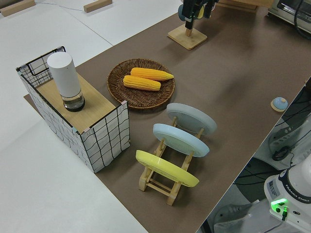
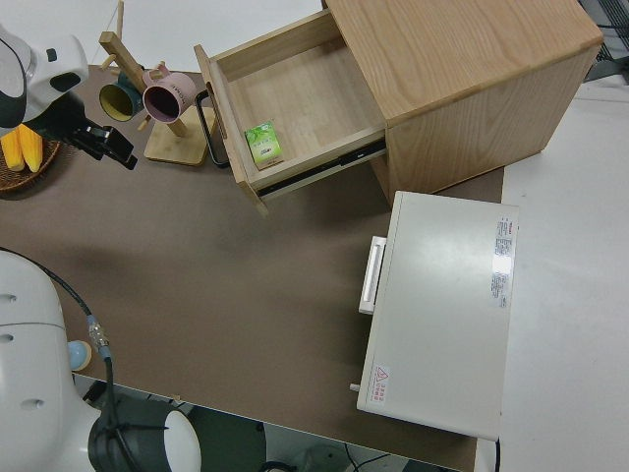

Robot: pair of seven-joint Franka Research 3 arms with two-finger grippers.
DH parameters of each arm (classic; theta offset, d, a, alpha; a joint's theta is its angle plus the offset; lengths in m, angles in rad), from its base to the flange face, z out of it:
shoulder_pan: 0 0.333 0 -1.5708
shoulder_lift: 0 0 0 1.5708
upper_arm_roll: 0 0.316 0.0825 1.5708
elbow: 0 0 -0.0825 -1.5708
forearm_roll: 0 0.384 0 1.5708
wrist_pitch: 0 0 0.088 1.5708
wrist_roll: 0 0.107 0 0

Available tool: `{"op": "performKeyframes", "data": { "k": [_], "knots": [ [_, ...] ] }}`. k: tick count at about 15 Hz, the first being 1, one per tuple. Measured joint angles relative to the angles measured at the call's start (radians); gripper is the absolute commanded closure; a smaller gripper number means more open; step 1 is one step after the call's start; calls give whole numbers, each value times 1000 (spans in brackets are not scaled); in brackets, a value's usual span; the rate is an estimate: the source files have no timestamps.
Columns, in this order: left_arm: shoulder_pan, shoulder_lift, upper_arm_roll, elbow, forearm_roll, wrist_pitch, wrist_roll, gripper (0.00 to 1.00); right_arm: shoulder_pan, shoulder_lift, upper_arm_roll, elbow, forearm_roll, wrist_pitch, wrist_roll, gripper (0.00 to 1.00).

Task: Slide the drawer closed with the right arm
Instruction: 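Push the open wooden drawer away from the robot with the right arm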

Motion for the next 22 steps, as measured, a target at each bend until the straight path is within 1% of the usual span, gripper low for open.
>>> {"op": "performKeyframes", "data": {
  "k": [3, 5, 7, 10, 14, 16, 20, 22],
  "knots": [
    [0, 0, 0, 0, 0, 0, 0, 7, 19, 23, -1, 0, 0, 1, 72, 1000],
    [0, 0, 0, 0, 0, 0, 0, 7, 21, 37, -2, -1, 0, 2, 98, 1000],
    [0, 0, 0, 0, 0, 0, 0, 7, 18, 53, -10, -6, 0, 22, 133, 1000],
    [0, 0, 0, 0, 0, 0, 0, 7, 8, 72, -20, -43, 0, 95, 206, 1000],
    [0, 0, 0, 0, 0, 0, 0, 7, -38, 82, -24, -110, 5, 203, 294, 1000],
    [0, 0, 0, 0, 0, 0, 0, 7, -65, 86, -26, -135, 6, 232, 331, 1000],
    [0, 0, 0, 0, 0, 0, 0, 7, -100, 101, -27, -162, 7, 259, 385, 1000],
    [0, 0, 0, 0, 0, 0, 0, 7, -117, 106, -28, -177, 7, 286, 399, 1000]
  ]
}}
